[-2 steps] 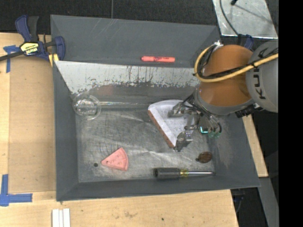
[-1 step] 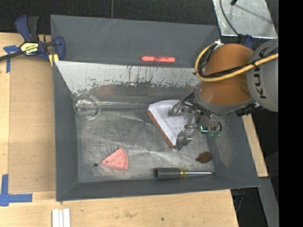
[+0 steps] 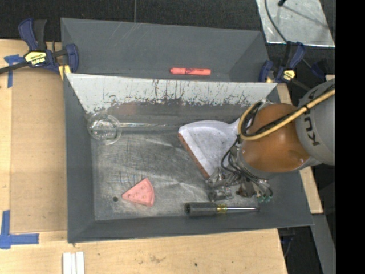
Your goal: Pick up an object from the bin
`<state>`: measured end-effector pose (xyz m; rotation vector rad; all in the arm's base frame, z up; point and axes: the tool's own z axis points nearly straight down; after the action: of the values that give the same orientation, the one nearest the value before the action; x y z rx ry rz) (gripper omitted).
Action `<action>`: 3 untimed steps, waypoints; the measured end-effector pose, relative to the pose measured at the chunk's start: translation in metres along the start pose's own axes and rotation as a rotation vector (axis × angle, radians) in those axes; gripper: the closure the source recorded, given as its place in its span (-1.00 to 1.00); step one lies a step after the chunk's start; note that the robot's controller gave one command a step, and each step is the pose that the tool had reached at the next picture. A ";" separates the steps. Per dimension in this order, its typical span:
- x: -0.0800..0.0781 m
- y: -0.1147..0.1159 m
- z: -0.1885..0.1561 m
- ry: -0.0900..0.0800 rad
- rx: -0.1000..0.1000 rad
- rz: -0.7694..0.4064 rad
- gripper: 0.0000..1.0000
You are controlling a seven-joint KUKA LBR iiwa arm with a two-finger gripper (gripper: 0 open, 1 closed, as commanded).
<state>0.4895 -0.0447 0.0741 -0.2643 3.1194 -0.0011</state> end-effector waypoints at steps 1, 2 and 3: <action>-0.007 0.000 -0.003 -0.026 0.003 0.001 -1.00; -0.007 0.000 -0.003 -0.026 0.003 0.000 -1.00; -0.003 -0.010 -0.002 -0.024 0.001 -0.066 -1.00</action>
Offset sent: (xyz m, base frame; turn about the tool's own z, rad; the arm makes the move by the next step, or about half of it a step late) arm 0.0000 0.0000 0.0000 0.0000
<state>0.4943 -0.0540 0.0766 -0.3643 3.0850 0.0005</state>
